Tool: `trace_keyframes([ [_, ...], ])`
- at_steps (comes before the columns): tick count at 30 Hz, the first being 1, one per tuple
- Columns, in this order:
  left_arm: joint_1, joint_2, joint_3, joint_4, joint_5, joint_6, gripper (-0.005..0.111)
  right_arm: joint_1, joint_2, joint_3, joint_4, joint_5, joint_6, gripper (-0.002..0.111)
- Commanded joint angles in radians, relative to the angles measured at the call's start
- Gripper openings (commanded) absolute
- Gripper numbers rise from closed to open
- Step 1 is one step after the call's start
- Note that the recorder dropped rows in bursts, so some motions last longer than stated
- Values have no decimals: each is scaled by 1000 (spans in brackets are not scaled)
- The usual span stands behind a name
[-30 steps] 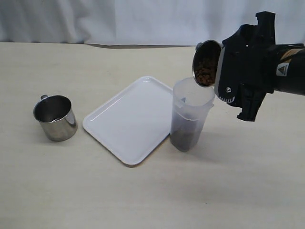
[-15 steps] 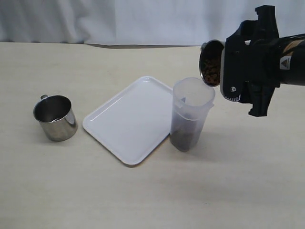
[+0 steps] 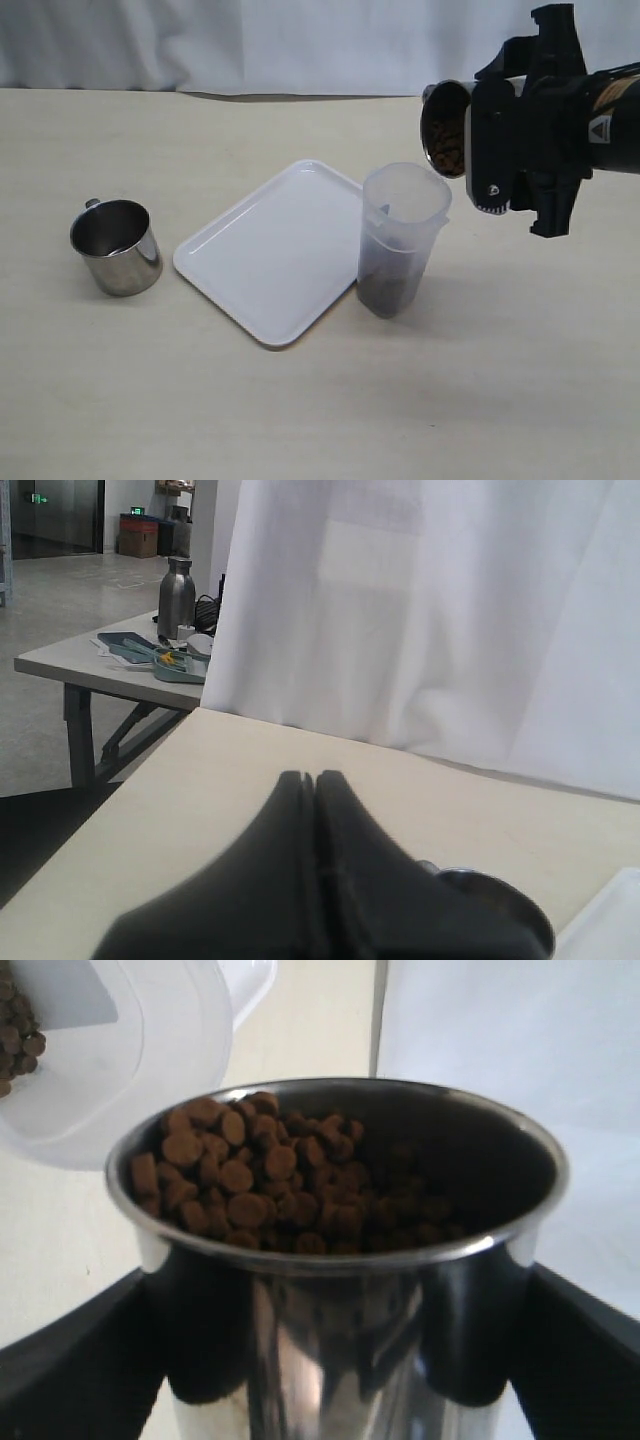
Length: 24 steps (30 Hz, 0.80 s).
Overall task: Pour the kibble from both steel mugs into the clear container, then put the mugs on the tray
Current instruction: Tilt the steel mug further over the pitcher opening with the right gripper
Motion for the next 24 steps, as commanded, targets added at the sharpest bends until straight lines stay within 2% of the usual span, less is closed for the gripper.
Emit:
trace_keyframes([
  [1, 3, -2, 2, 1, -4, -3, 0, 3, 0, -10, -9, -39, -7, 5],
  [24, 3, -2, 2, 1, -4, -3, 0, 3, 9, -10, -11, -73, -95, 5],
])
